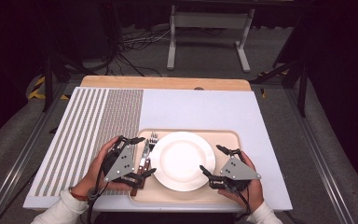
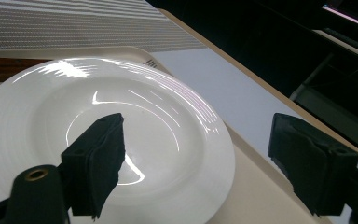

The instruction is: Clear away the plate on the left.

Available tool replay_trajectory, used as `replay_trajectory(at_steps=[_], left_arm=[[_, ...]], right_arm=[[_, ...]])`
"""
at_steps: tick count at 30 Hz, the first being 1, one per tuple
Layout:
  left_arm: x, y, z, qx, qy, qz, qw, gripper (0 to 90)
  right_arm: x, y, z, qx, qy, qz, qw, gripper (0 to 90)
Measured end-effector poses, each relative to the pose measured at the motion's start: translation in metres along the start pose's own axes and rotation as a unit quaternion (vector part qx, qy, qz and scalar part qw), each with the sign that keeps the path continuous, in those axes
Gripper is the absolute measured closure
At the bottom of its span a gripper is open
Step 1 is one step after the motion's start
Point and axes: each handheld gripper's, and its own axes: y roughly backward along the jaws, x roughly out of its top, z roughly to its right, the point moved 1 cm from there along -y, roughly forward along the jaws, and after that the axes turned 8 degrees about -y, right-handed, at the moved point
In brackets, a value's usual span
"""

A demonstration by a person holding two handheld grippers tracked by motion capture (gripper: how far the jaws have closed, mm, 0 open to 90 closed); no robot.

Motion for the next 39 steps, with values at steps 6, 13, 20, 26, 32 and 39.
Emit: replay_trajectory(at_steps=[6, 13, 20, 26, 32, 39], left_arm=[[-0.004, 0.008, -0.002, 0.006, 0.003, -0.005, 1.0, 6.9], [-0.01, 0.018, -0.006, 0.016, 0.008, -0.007, 0.9998, 6.6], [-0.018, 0.025, -0.008, 0.023, 0.014, -0.014, 0.9996, 6.4], [-0.022, 0.033, -0.009, 0.03, 0.019, -0.014, 0.9993, 6.4], [-0.028, 0.038, -0.009, 0.033, 0.024, -0.02, 0.999, 6.3], [-0.036, 0.042, -0.006, 0.038, 0.032, -0.028, 0.9984, 6.3]], right_arm=[[0.0, 0.0, -0.001, 0.0, 0.0, -0.001, 1.0, 19.7], [-0.001, 0.002, 0.0, -0.004, -0.004, -0.001, 1.0, 19.7], [-0.001, 0.001, 0.0, -0.004, -0.003, -0.002, 1.0, 19.7], [0.0, 0.002, 0.0, -0.005, -0.003, -0.001, 1.0, 19.7], [-0.001, 0.002, 0.001, -0.007, -0.006, -0.001, 1.0, 19.4], [-0.001, 0.003, 0.002, -0.011, -0.008, 0.001, 0.9999, 19.3]])
